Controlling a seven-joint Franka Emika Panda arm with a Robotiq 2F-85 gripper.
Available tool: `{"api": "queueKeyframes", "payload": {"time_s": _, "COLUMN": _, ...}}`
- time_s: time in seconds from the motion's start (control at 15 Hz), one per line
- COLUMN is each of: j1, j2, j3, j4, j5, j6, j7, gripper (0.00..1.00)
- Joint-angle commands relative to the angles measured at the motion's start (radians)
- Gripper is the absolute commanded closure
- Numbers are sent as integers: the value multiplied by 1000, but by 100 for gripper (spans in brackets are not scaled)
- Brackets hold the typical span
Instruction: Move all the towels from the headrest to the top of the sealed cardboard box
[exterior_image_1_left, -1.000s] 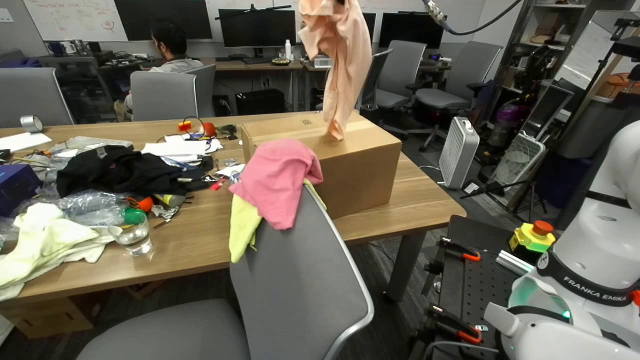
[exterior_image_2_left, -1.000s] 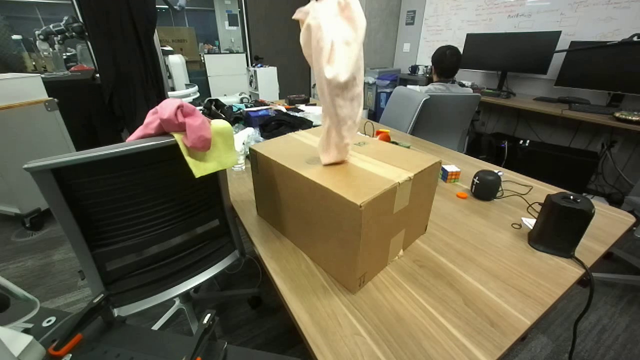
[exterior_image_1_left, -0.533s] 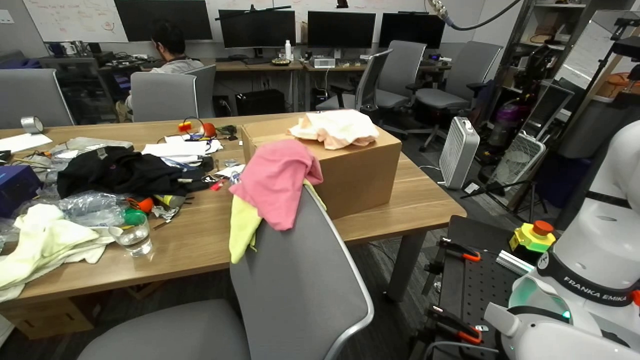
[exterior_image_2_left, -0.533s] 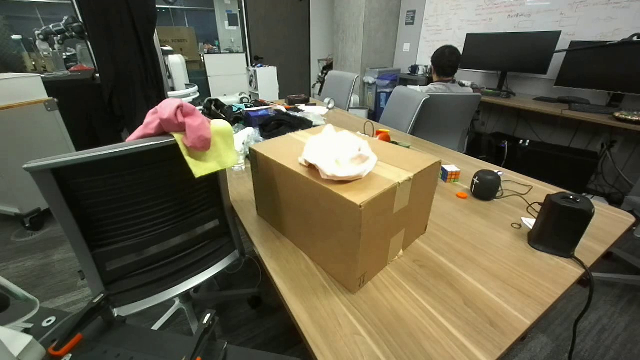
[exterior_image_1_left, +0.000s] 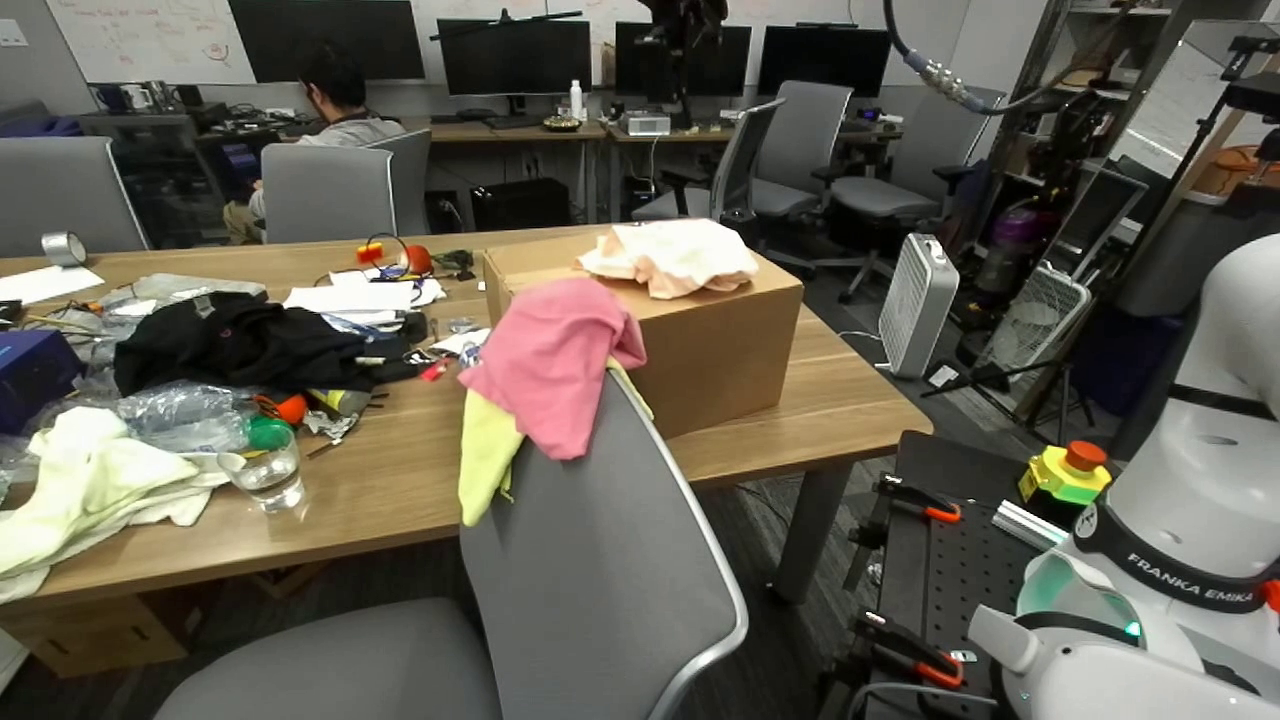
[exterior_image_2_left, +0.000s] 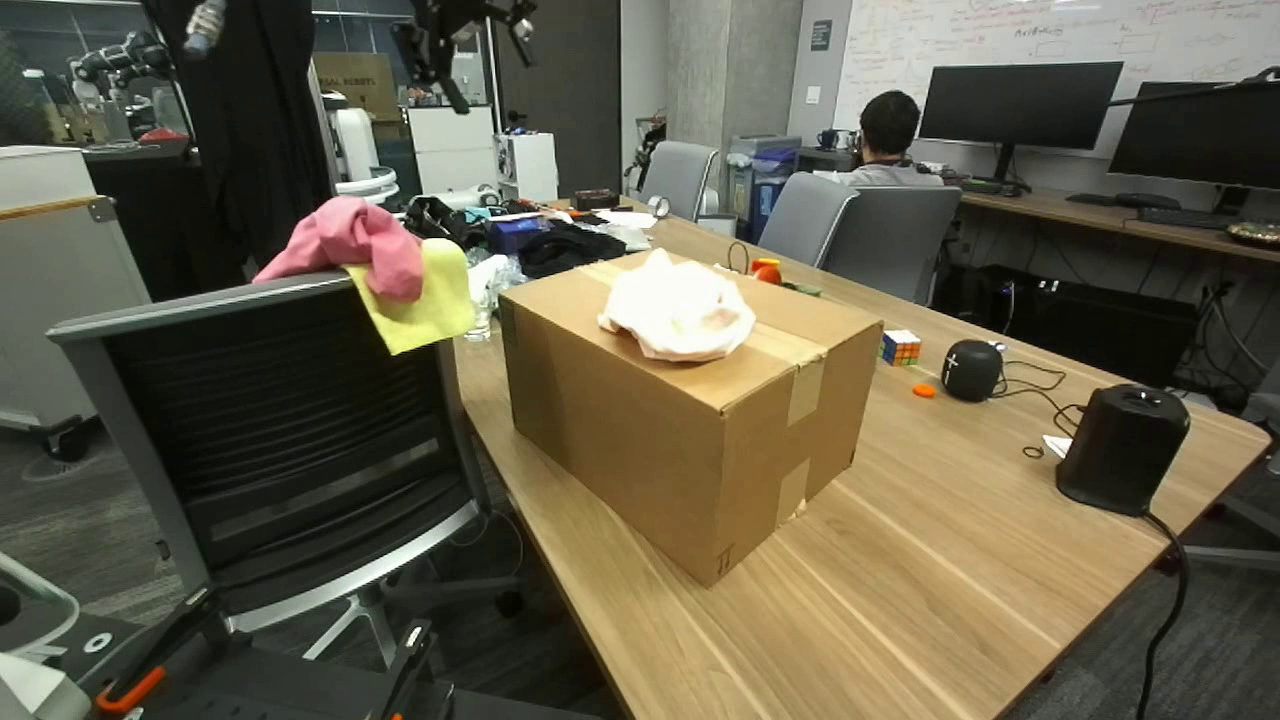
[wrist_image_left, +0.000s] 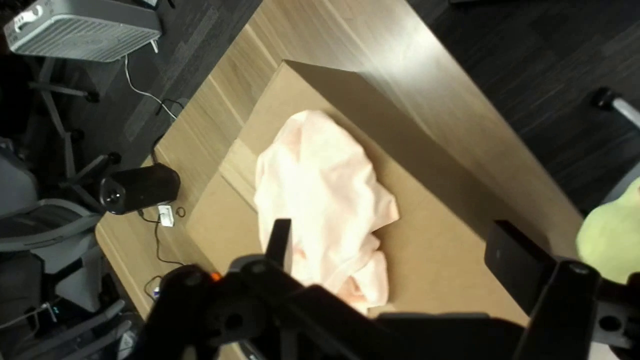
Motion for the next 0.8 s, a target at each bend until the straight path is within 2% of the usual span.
{"api": "queueKeyframes", "payload": {"time_s": 0.0, "j1": 59, "j2": -130, "j3": 45, "j4": -179, "j5": 42, "j6": 13, "j7": -89, "gripper": 0}}
{"api": "queueKeyframes", "payload": {"time_s": 0.2, "j1": 111, "j2": -161, "j3": 89, "j4": -254, "j5": 85, "j6": 45, "j7": -150, "gripper": 0}}
{"api": "queueKeyframes", "payload": {"time_s": 0.33, "j1": 140, "j2": -173, "j3": 112, "j4": -297, "j5": 110, "j6": 108, "j7": -168, "gripper": 0}}
{"api": "queueKeyframes", "payload": {"time_s": 0.73, "j1": 182, "j2": -159, "j3": 155, "j4": -388, "j5": 166, "j6": 315, "j7": -101, "gripper": 0}}
